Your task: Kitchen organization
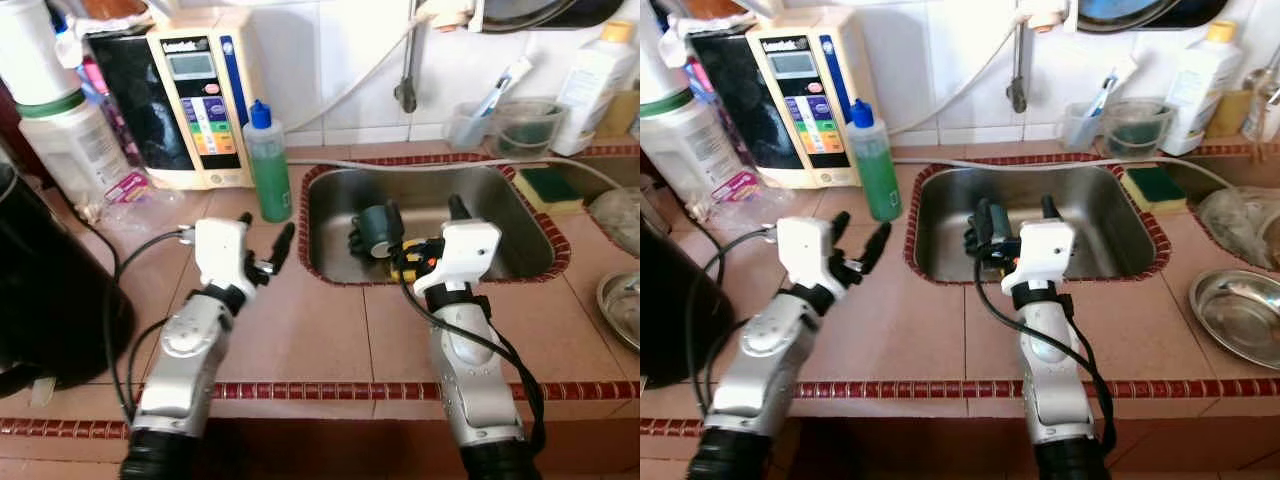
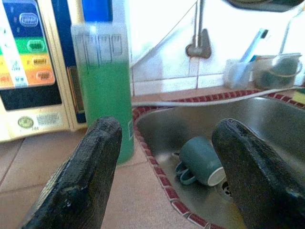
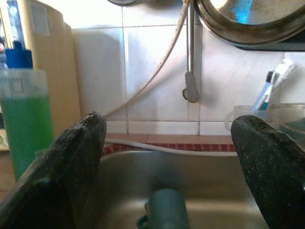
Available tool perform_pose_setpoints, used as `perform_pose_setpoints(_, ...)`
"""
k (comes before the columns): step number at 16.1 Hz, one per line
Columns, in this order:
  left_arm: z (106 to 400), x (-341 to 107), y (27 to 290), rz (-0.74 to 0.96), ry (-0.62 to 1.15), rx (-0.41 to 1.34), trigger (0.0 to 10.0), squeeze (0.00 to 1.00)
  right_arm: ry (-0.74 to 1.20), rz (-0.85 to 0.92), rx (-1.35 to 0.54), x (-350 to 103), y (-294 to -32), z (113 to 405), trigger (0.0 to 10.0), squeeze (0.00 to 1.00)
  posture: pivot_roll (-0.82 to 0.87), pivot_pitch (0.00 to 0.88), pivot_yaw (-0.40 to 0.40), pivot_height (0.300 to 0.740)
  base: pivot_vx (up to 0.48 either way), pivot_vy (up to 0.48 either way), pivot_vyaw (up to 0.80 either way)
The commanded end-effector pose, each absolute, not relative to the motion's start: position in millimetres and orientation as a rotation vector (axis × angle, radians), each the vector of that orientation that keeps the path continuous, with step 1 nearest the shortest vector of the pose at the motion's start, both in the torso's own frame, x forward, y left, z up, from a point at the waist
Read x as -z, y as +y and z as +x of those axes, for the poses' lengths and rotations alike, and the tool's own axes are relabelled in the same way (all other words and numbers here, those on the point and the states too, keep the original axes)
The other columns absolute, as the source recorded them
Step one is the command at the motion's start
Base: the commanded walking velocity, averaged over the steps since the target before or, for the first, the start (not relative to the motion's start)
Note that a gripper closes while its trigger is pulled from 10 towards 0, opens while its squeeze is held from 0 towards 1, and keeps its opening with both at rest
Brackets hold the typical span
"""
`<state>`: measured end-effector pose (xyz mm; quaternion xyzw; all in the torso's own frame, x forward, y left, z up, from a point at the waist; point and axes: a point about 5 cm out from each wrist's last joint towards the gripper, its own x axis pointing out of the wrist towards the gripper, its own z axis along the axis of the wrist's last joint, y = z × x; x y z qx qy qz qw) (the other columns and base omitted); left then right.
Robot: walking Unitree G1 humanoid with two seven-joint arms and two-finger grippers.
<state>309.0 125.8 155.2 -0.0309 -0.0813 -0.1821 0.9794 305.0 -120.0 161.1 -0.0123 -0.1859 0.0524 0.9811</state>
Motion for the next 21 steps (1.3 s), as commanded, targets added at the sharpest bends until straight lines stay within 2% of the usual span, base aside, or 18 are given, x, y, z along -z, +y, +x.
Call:
perform_pose_setpoints(1, 305, -161, 130, -0.073, -0.177, 0.380, 10.0, 0.00, -0.385, -0.039, -0.106, -164, -119, 302, 10.0, 0.00, -0.19, 0.000, 0.110, 0.740, 0.000, 0.000, 0.00)
perform_pose_setpoints(7, 292, -155, 129, -0.080, -0.177, 0.412, 10.0, 0.00, -0.320, -0.072, -0.101, -153, -126, 291, 10.0, 0.00, -0.20, 0.000, 0.091, 0.740, 0.000, 0.000, 0.00)
perform_pose_setpoints(9, 292, -156, 127, -0.092, -0.175, 0.411, 10.0, 0.00, -0.313, -0.085, -0.104, -153, -127, 291, 10.0, 0.00, -0.20, 0.000, 0.080, 0.740, 0.000, -0.309, 0.00)
perform_pose_setpoints(21, 292, -163, 129, -0.081, -0.185, 0.414, 10.0, 0.00, -0.301, -0.111, -0.163, -157, -126, 297, 10.0, 0.00, -0.16, 0.000, 0.043, 0.740, 0.000, -0.476, 0.00)
